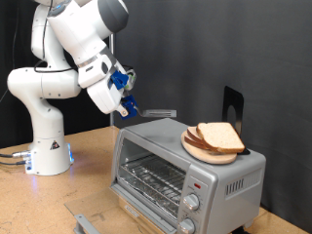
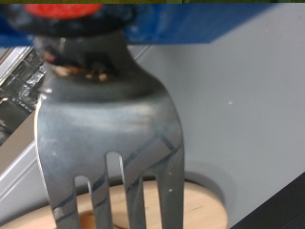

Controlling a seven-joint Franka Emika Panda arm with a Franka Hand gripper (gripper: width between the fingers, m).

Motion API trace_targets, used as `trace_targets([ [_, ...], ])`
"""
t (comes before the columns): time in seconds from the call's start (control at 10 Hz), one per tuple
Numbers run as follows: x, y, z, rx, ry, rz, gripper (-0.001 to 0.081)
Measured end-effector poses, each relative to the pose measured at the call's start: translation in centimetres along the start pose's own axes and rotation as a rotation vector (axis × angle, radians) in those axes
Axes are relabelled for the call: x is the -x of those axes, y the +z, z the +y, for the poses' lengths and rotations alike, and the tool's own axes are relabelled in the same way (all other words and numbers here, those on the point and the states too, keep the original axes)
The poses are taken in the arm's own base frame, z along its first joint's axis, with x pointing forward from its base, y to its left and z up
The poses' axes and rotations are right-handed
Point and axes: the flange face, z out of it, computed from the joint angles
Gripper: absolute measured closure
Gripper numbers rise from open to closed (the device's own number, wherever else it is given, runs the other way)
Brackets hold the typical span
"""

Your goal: Make a piece of toast with the oven

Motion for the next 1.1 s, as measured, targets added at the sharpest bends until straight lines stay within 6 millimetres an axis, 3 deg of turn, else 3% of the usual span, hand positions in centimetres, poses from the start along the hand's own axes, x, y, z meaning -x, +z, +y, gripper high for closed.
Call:
trace_targets([
  [0.3, -1.4, 0.2, 0.7, 0.037, 0.034, 0.071, 0.0443],
  [0.7, -3.9, 2.2, 2.5, 0.064, 0.033, 0.066, 0.0443],
  [1.1, -4.7, 3.1, 4.1, 0.071, 0.041, 0.050, 0.0443],
])
